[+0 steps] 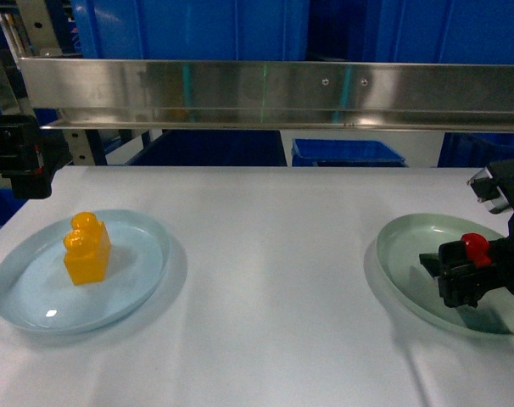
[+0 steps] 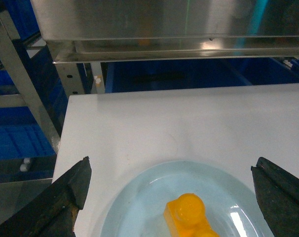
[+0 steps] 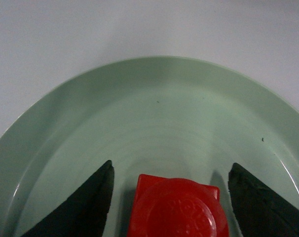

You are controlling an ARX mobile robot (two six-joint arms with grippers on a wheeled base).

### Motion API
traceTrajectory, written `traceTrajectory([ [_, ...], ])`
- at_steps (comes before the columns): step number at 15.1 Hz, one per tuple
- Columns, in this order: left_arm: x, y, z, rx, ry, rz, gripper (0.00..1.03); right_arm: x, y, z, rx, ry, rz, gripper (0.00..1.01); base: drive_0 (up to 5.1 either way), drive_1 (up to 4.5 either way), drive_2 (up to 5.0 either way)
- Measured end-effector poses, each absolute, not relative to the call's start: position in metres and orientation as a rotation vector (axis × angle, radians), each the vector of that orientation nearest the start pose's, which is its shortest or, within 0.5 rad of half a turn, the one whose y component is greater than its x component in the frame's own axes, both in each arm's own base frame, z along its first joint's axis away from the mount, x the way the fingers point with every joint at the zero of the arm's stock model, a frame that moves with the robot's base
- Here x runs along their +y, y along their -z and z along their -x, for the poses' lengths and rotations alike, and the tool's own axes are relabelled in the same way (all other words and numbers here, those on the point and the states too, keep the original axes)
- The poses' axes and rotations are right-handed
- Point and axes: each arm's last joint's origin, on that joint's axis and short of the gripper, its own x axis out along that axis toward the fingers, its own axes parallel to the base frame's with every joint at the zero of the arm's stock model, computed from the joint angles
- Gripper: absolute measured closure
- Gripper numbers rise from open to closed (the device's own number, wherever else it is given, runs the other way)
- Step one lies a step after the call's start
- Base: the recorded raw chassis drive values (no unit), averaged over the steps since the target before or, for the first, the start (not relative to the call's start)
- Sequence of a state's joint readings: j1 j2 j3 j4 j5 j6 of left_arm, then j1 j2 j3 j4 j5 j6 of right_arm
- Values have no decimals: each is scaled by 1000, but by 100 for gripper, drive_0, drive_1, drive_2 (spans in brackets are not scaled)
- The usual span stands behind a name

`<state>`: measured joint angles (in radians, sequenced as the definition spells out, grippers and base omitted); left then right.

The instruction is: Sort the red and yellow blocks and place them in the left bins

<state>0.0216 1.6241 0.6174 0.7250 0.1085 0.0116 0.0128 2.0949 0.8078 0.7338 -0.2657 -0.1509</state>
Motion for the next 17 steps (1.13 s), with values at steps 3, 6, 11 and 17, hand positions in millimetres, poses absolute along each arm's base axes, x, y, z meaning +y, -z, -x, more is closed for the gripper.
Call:
traceTrajectory([
  [3, 3, -165, -308, 281, 89, 7, 5, 12, -60, -359, 532, -308, 56, 62, 0, 0, 0],
  [6, 3, -165, -308, 281, 88, 7, 5, 12, -58, -354, 520, -309, 26, 72, 0, 0, 0],
  [11, 3, -165, -308, 281, 89, 7, 5, 15, -98, -314, 329, -284, 68, 72, 0, 0, 0],
  [17, 3, -165, -308, 280, 88, 7, 5, 5, -176, -225, 106, -221, 88, 72, 0, 0, 0],
])
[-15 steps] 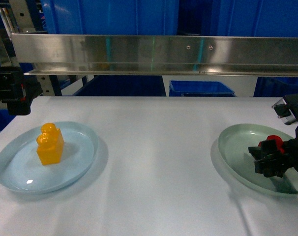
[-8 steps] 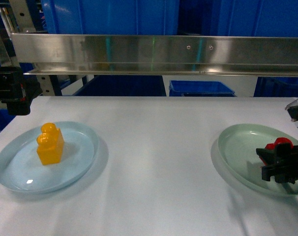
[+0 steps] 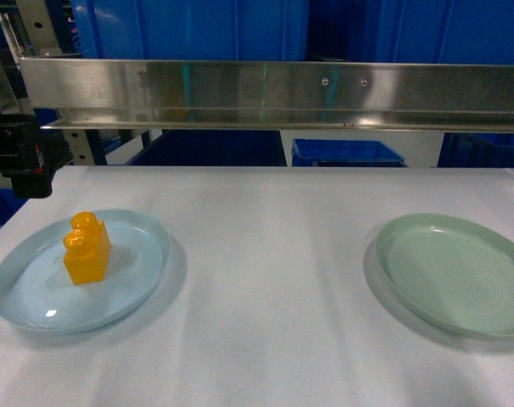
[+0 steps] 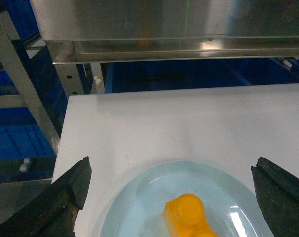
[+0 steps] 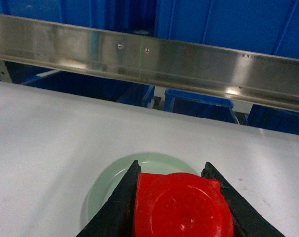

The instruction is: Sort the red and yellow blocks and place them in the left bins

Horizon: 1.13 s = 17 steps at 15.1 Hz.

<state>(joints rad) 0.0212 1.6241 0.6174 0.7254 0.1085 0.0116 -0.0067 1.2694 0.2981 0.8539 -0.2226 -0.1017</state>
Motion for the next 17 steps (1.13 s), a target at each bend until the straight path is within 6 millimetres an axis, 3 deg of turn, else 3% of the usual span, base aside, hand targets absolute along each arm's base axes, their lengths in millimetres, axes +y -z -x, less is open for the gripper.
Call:
traceTrajectory([
  [3, 3, -165, -308, 280, 88, 7, 5, 6, -199, -187, 25, -217, 88, 72, 0, 0, 0],
  [7, 3, -165, -309, 281, 88, 3, 5, 6, -199, -187, 26, -215, 82, 72, 0, 0, 0],
  [14, -13, -141, -350, 391, 121, -18, 5, 6, -199, -187, 27, -215, 82, 72, 0, 0, 0],
  [17, -15, -125, -354, 442, 101, -16, 5, 6, -199, -187, 27, -215, 82, 72, 0, 0, 0],
])
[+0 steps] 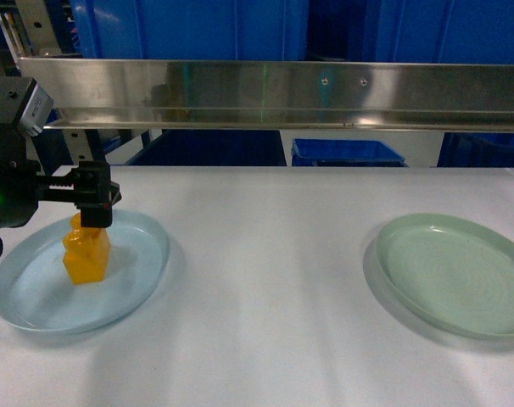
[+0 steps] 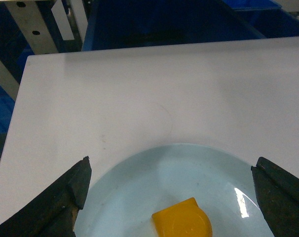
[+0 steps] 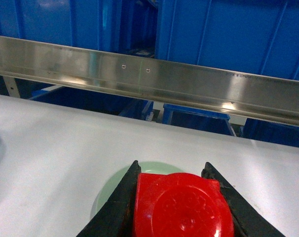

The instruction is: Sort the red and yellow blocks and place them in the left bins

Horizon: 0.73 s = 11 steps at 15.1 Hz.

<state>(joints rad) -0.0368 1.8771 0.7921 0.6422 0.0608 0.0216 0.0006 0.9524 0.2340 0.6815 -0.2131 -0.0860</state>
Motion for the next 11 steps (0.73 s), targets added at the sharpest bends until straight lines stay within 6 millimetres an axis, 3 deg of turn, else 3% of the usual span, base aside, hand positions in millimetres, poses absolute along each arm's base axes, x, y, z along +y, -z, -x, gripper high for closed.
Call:
traceTrajectory([
  [6, -20, -107, -338, 493, 83, 41, 5, 6, -199, -187, 27, -215, 82, 72, 0, 0, 0],
  [11, -11, -78, -332, 559, 29, 74, 5, 6, -199, -187, 28, -215, 82, 72, 0, 0, 0],
])
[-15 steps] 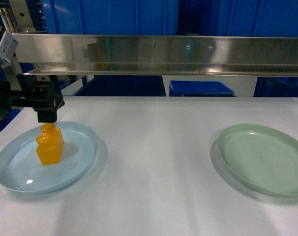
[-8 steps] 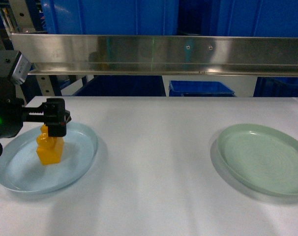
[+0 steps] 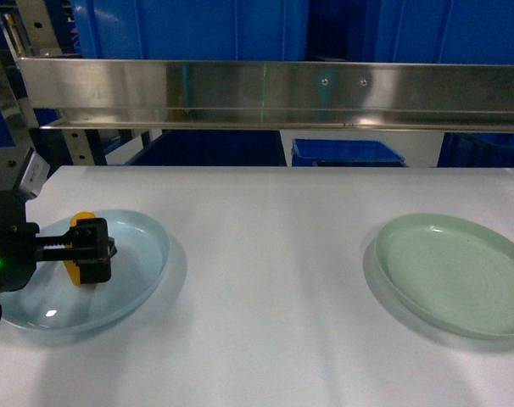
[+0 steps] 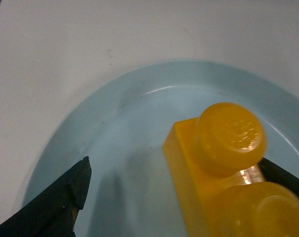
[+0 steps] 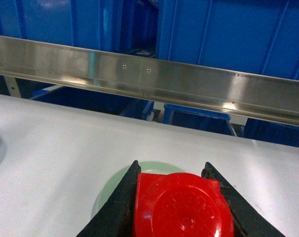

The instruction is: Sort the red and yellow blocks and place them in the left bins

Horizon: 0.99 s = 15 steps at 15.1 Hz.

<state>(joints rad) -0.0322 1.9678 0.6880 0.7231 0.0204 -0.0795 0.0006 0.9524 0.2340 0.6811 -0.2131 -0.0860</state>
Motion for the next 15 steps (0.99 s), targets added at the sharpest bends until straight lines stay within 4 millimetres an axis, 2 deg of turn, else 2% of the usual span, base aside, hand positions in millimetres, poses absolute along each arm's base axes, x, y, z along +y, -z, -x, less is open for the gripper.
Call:
traceTrajectory([
  [5, -7, -73, -330, 547, 25, 82, 5, 6, -199, -187, 28, -215, 82, 72, 0, 0, 0],
  [11, -15, -74, -329, 553, 66, 82, 7, 6, -199, -187, 27, -215, 82, 72, 0, 0, 0],
  [15, -17, -73, -327, 557, 46, 73, 45, 6, -199, -187, 27, -215, 82, 72, 0, 0, 0],
])
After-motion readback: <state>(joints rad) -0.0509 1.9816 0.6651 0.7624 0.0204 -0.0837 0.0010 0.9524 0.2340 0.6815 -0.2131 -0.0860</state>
